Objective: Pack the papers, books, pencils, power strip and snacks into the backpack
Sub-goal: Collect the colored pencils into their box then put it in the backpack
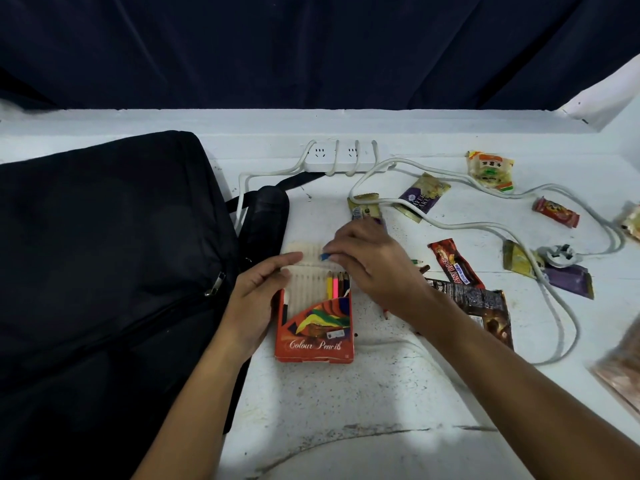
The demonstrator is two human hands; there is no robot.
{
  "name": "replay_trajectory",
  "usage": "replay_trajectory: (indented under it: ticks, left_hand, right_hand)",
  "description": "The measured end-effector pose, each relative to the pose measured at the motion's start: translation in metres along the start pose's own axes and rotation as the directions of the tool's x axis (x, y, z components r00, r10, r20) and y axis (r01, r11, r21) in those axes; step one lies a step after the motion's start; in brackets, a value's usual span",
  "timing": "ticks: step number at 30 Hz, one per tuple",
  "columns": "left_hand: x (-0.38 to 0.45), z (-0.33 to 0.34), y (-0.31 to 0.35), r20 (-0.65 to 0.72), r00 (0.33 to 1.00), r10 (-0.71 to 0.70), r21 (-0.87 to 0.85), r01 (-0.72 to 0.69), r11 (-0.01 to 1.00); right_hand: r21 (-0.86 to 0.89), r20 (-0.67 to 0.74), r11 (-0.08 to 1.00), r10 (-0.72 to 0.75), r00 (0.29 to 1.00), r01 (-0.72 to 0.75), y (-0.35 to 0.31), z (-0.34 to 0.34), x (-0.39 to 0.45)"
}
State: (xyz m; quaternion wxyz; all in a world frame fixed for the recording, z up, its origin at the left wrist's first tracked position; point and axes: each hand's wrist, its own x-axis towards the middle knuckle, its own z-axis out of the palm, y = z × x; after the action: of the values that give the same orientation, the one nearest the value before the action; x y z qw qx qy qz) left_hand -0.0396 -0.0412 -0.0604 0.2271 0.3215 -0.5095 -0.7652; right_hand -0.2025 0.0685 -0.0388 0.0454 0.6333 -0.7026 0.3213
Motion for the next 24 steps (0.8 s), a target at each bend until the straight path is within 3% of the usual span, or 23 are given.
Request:
replay_trajectory:
  ticks: [5, 10, 16, 19, 24]
  left_hand:
    - [-0.001, -0.001, 0.001, 0.013, 1.0, 0.023, -0.022, -0.023, 0.999]
    - [-0.001, -0.002, 0.001, 0.013, 0.999, 0.031, -0.029, -0.03, 0.999]
    - [0.0, -0.004, -0.002, 0.02, 0.997, 0.068, -0.013, -0.068, 0.998]
    - [-0.001, -0.003, 0.0, 0.025, 0.996, 0.08, -0.011, -0.08, 0.997]
    - [0.0, -0.004, -0.003, 0.046, 0.995, 0.091, 0.002, -0.091, 0.996]
  right_hand:
    - [0.005, 0.119, 0.995, -0.101, 0.988, 0.101, -0.013, 0.01, -0.007]
    - [-0.032, 0.129, 0.998, -0.049, 0.99, 0.054, -0.019, 0.015, -0.024]
    - [0.135, 0.109, 0.989, 0.038, 0.993, -0.052, -0.03, 0.011, -0.041]
    - [0.082, 0.108, 0.987, 0.131, 0.985, -0.14, -0.029, 0.014, -0.044]
    - [0.108, 0.093, 0.985, 0.124, 0.988, -0.134, -0.029, 0.014, -0.048]
